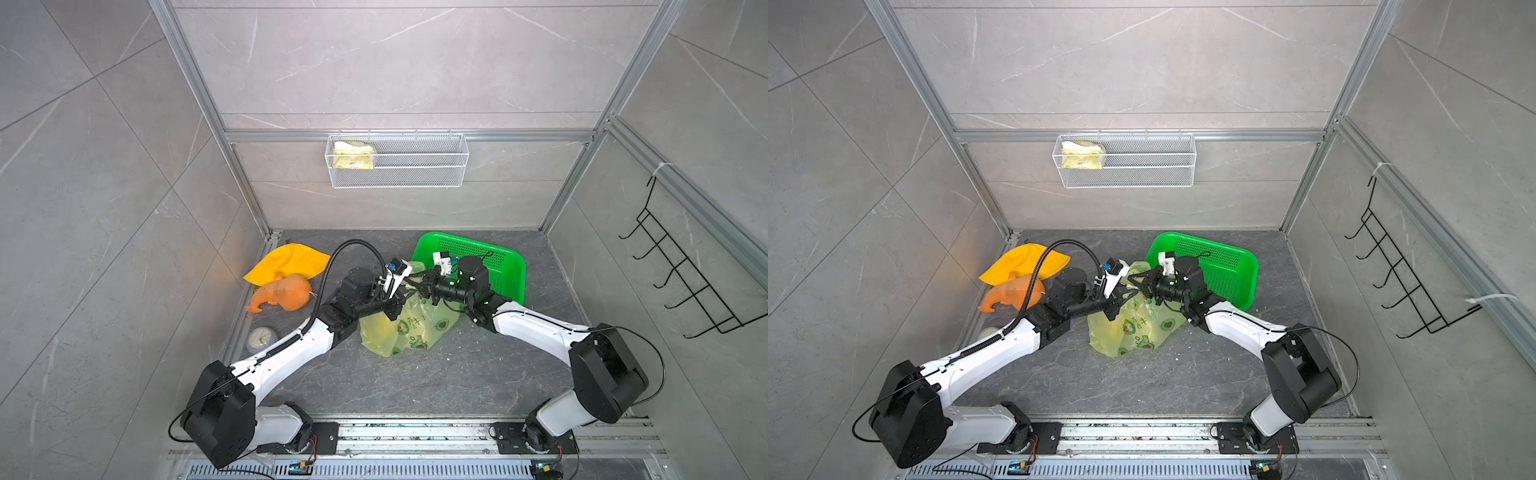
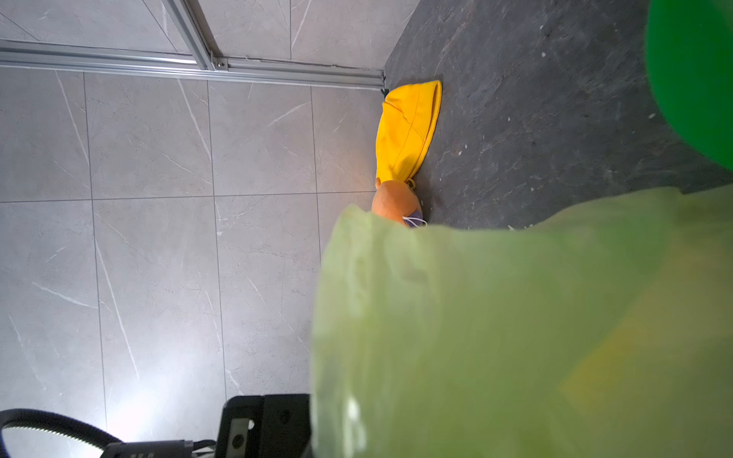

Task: Place the pears into plastic bags & tie knots
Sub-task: Tie the plastic bag at the center of the board.

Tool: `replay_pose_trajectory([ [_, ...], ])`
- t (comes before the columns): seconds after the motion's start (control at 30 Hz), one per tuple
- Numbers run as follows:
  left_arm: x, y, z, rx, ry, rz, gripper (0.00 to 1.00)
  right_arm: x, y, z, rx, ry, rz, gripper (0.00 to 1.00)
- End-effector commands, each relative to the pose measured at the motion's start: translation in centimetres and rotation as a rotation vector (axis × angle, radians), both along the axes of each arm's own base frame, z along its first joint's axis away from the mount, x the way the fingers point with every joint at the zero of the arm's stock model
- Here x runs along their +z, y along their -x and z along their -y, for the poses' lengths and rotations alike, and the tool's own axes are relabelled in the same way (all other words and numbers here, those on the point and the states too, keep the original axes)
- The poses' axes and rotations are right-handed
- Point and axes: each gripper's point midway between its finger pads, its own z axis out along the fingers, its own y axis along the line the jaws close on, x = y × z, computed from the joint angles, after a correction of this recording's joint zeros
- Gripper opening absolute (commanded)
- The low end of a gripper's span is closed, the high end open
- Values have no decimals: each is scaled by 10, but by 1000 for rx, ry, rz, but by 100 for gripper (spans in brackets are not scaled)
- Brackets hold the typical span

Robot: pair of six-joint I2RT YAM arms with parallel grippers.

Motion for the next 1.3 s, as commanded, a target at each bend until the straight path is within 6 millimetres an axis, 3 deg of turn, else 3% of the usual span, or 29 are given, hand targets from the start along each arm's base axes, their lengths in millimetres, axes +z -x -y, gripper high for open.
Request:
replay_pose_trajectory([
  [0.0,-4,27,12,-93,22,-77,15,50,21,0,155,-72,261,0],
  [0.07,8,21,2,-12,59,-54,31,46,25,11,190,-54,315,0],
  [0.2,58,6,-35,187,246,50,59,38,29,28,249,-10,416,0],
  [0.3,71,-21,-66,351,308,59,64,32,34,31,305,20,465,0],
  [0.4,61,-53,-77,437,310,-14,66,33,42,30,365,22,517,0],
  [0.47,48,-64,-65,392,311,-71,66,33,45,30,385,26,541,0],
  [0.6,-2,-71,-32,283,297,-246,57,38,52,30,418,3,607,0],
  [0.77,-49,-49,15,152,358,-399,50,47,54,30,432,-38,657,0],
  [0.9,-72,-35,58,76,317,-451,45,46,52,28,442,-52,661,3],
  [0.97,-79,-36,64,65,315,-480,41,44,50,28,439,-50,654,3],
  [1.03,-79,-44,49,125,320,-463,41,42,47,31,427,-46,649,2],
  [1.13,-67,-55,8,230,349,-419,44,36,45,35,422,-39,635,1],
  [1.27,-30,-51,-36,281,393,-306,56,27,39,42,405,-22,616,0],
])
